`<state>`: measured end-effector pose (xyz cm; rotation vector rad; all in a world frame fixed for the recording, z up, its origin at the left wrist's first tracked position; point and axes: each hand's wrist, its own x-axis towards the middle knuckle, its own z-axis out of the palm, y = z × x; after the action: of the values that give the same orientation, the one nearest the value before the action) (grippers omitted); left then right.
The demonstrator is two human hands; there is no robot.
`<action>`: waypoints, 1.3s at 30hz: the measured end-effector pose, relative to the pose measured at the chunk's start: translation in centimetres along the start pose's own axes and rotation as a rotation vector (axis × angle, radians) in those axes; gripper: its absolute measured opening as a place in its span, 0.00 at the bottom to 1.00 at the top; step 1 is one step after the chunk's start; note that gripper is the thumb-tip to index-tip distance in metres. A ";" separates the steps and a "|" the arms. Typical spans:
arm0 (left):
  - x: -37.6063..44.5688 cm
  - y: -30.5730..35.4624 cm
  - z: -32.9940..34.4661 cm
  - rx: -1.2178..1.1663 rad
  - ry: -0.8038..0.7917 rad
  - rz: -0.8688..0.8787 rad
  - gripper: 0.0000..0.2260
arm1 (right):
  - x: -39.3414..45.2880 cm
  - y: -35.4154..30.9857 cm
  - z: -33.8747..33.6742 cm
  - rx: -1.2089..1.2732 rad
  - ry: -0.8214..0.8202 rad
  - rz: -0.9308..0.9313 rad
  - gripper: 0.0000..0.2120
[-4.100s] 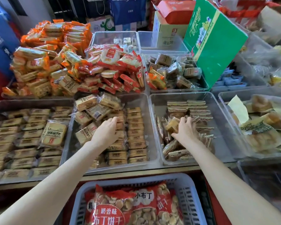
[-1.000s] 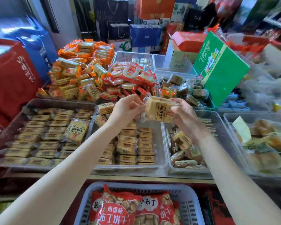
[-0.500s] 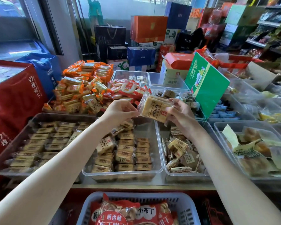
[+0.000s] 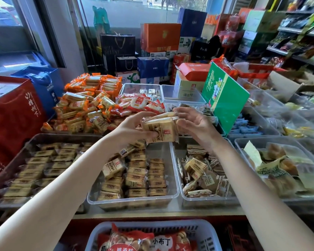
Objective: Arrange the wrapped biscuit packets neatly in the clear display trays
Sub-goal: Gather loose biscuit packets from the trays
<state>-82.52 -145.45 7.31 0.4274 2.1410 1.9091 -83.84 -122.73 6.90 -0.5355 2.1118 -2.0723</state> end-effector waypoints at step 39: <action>1.0 -2.7 -0.8 0.018 0.123 -0.025 0.25 | 1.2 0.9 0.6 -0.119 0.318 0.059 0.05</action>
<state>-83.92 -146.14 4.72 0.2919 2.2306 1.9513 -84.88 -123.67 6.17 -0.1599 2.4005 -2.1270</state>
